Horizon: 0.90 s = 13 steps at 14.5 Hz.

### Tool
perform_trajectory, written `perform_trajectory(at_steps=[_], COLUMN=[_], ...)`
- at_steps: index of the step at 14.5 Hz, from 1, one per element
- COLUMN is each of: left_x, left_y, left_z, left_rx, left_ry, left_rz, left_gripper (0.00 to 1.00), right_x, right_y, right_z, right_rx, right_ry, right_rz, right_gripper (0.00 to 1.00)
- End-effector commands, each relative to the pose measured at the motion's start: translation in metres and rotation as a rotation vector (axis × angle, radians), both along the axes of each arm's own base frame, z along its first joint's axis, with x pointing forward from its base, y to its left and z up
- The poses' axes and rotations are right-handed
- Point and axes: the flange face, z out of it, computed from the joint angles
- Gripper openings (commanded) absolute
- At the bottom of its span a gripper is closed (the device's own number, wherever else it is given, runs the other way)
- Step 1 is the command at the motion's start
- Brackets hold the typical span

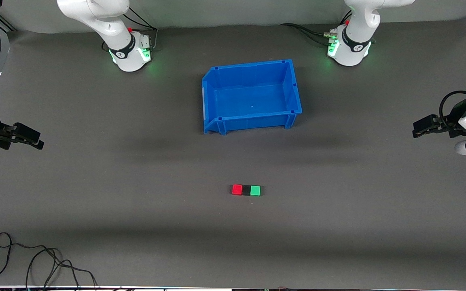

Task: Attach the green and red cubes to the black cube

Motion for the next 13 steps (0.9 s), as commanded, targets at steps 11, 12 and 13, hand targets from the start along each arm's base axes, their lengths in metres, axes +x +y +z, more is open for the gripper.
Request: perform_trajectory(at_steps=[11, 12, 13], left_x=[0.004, 0.004, 0.004], left_y=[0.001, 0.004, 0.006], left_z=[0.005, 0.006, 0.004], left_rx=[0.007, 0.005, 0.007], left_ry=[-0.012, -0.014, -0.006], left_rz=[-0.011, -0.004, 0.001], left_gripper=[1.00, 1.00, 1.00], right_x=[-0.016, -0.016, -0.015], right_y=[0.001, 0.001, 0.001], right_z=[0.007, 0.007, 0.006], right_rx=[0.002, 0.002, 0.002], right_ry=[0.062, 0.062, 0.063], right_rz=[0.024, 0.024, 0.024], right_gripper=[1.00, 1.00, 1.00])
